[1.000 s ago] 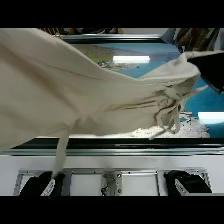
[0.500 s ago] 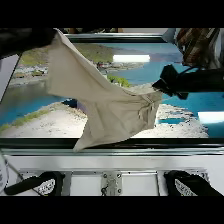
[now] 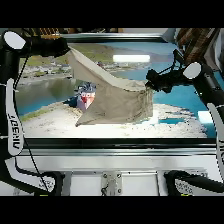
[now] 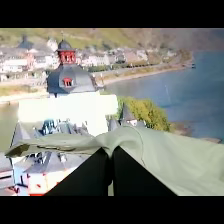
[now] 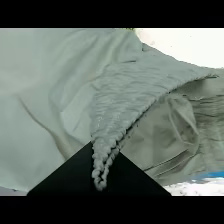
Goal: Fold the clothes and pants, and hang the long-sleeved shirts on hangers.
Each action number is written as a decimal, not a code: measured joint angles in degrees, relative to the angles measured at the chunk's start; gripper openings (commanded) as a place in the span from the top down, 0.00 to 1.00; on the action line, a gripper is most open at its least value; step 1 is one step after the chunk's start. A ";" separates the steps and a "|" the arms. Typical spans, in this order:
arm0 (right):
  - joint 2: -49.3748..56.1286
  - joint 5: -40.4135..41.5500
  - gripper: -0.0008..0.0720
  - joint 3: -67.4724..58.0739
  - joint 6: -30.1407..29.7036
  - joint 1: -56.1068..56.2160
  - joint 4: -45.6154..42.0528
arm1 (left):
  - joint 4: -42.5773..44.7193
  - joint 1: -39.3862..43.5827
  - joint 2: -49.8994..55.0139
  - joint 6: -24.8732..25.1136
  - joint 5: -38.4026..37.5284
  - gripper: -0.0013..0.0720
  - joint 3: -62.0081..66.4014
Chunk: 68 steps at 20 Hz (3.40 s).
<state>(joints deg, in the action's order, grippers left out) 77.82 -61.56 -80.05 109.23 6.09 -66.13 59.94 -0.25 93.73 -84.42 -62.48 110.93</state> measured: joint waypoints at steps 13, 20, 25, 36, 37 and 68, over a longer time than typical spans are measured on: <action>-4.90 -8.83 0.96 18.03 -1.68 5.77 -17.97 | 0.44 5.07 -21.46 2.45 11.63 0.97 -55.78; -5.60 -7.91 0.30 24.65 0.26 7.61 -16.13 | 0.26 6.86 -22.58 2.89 20.61 0.95 -66.86; -11.50 -7.91 0.09 23.02 -2.45 5.38 -12.46 | 0.24 2.75 -22.82 3.02 17.77 0.30 -63.76; -17.55 -5.38 0.00 31.98 -20.09 -22.16 5.03 | -0.02 2.89 -22.86 2.99 4.04 0.97 -51.69; -16.04 -3.58 0.00 33.70 -23.17 -23.23 7.98 | -0.04 4.09 -22.86 2.99 3.91 0.97 -51.54; -3.32 12.61 0.97 23.50 -44.63 -30.23 26.69 | -0.13 12.35 -22.86 0.90 3.96 0.97 -51.12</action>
<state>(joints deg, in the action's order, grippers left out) 74.50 -48.95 -56.55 64.60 -24.14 -39.44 59.81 12.10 70.87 -83.53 -58.52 59.81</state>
